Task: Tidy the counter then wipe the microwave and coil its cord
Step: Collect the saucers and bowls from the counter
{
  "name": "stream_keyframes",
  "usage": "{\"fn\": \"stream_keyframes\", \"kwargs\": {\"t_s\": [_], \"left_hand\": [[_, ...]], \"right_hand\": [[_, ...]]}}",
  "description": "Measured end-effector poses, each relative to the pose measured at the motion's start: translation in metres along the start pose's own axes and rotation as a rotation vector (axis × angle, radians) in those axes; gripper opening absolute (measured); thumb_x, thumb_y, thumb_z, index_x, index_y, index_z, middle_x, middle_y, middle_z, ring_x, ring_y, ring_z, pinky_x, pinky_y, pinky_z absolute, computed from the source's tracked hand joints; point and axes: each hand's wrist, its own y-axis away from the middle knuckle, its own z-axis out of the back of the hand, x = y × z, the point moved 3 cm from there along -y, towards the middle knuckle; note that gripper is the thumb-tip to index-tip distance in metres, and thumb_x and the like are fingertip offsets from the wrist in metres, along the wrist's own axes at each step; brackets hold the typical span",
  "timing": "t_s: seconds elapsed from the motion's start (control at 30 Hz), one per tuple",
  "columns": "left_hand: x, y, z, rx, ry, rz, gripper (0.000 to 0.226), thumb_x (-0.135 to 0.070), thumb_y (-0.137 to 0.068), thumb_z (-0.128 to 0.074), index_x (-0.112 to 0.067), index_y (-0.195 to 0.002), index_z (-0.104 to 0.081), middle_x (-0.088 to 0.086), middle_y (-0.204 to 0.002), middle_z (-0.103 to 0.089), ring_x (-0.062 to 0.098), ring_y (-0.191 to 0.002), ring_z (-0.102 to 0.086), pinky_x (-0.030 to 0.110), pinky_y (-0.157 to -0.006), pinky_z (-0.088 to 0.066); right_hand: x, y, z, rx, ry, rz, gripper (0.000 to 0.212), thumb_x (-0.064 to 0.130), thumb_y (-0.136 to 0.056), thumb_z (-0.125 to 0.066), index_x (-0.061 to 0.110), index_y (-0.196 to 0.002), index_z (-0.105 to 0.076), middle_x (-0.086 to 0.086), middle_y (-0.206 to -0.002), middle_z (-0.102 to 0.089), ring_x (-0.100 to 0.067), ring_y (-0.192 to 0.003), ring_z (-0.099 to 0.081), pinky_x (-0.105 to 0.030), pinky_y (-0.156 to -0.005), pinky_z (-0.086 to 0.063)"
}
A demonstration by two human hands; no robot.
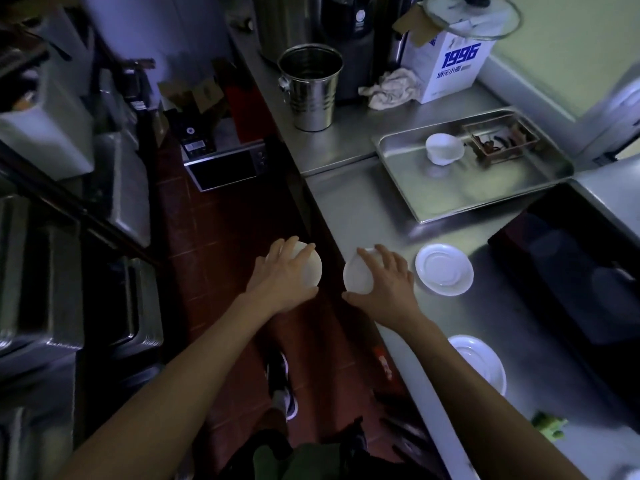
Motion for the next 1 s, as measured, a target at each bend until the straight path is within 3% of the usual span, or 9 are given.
{"fn": "stream_keyframes", "kwargs": {"t_s": [0.37, 0.8, 1.0], "left_hand": [[0.081, -0.122, 0.056, 0.024, 0.023, -0.135, 0.091, -0.059, -0.077, -0.063, -0.035, -0.152, -0.020, -0.002, -0.158, -0.013, 0.026, -0.145, -0.012, 0.056, -0.109, -0.031], [0.071, -0.220, 0.057, 0.076, 0.038, -0.280, 0.077, -0.058, -0.072, -0.062, -0.039, -0.138, -0.029, -0.004, -0.149, -0.026, 0.025, -0.138, -0.023, 0.052, -0.101, -0.038], [0.051, -0.285, 0.073, 0.098, -0.049, -0.369, 0.082, -0.061, -0.073, -0.061, -0.037, -0.143, -0.026, -0.004, -0.151, -0.022, 0.027, -0.136, -0.025, 0.051, -0.102, -0.038]], "right_hand": [[0.048, -0.098, 0.003, -0.103, 0.027, -0.150, 0.094, 0.057, -0.068, -0.080, 0.035, -0.149, -0.036, -0.004, -0.157, -0.028, -0.030, -0.141, -0.024, -0.051, -0.107, -0.030], [0.034, -0.161, 0.007, -0.145, -0.034, -0.302, 0.092, 0.052, -0.069, -0.080, 0.035, -0.148, -0.038, -0.001, -0.155, -0.029, -0.029, -0.141, -0.024, -0.048, -0.110, -0.031], [0.001, -0.203, 0.026, -0.215, -0.106, -0.411, 0.089, 0.050, -0.070, -0.081, 0.035, -0.148, -0.038, 0.001, -0.156, -0.029, -0.029, -0.141, -0.025, -0.048, -0.112, -0.029]]}}
